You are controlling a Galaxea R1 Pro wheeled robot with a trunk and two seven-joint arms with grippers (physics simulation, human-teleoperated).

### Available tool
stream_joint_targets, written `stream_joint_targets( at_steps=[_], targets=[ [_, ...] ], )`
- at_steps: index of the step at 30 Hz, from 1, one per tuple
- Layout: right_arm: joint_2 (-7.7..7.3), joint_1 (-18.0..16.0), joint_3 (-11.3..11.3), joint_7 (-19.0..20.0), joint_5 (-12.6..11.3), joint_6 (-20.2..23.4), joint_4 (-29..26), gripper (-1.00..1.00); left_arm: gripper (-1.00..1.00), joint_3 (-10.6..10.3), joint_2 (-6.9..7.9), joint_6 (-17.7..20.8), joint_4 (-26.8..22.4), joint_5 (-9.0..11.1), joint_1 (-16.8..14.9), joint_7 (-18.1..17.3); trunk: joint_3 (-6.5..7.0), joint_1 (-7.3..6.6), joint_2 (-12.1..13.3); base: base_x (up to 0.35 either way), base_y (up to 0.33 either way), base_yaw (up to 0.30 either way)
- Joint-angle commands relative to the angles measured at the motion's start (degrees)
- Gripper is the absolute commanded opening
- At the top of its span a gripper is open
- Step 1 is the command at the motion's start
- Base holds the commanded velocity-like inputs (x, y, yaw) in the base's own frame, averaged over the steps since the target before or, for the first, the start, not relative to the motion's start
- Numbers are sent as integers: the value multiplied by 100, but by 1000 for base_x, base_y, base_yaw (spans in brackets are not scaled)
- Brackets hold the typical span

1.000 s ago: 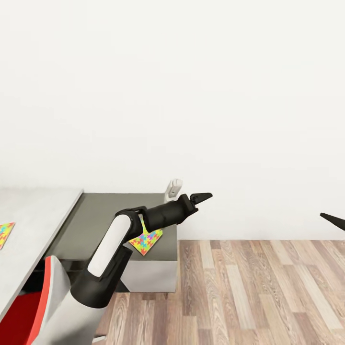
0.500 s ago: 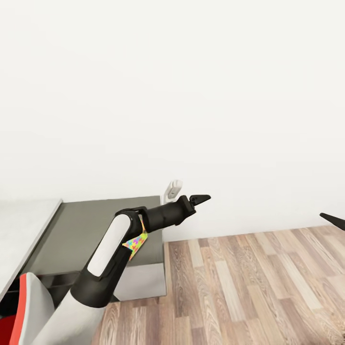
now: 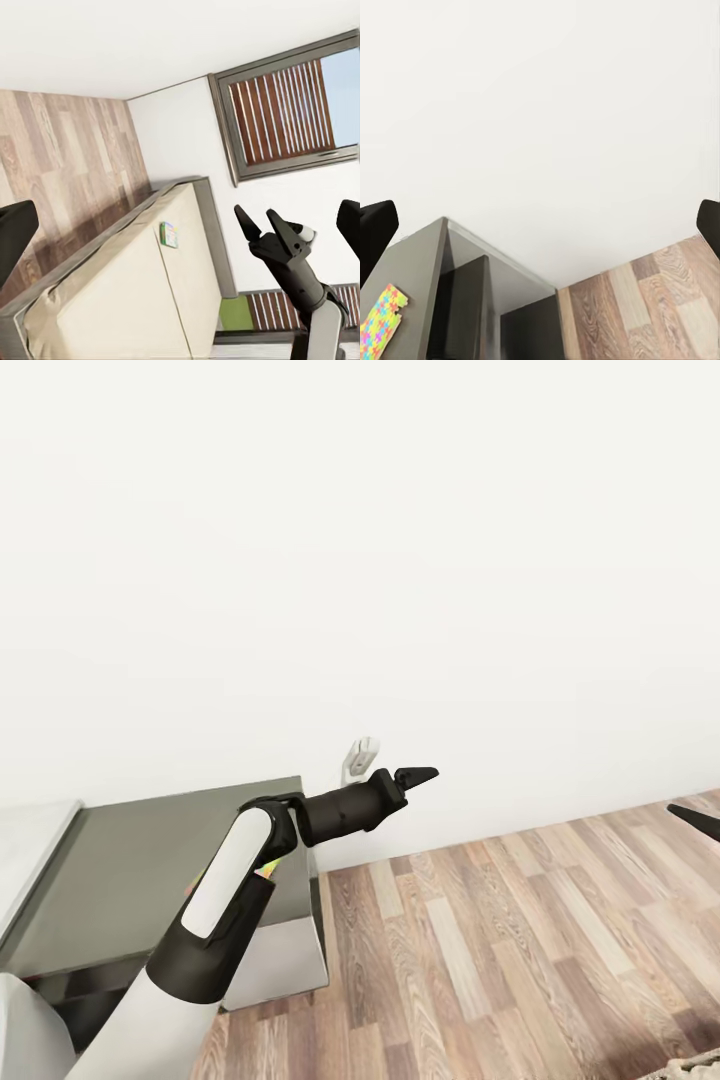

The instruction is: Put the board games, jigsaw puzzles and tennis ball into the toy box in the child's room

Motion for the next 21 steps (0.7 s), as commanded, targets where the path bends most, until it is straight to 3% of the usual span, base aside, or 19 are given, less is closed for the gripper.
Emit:
stream_joint_targets(
  at_steps=[1, 21],
  targets=[
    [-1, -9, -5, 41, 32, 22, 1, 100, 100, 4, -1, 4, -6, 60, -5, 60, -5, 4, -11, 0, 0, -240],
    [-1, -10, -2, 32, 32, 22, 4, 100, 100, 7, 6, 2, -7, 61, -2, 41, 109, 4, -11, 0, 0, -240]
  ],
)
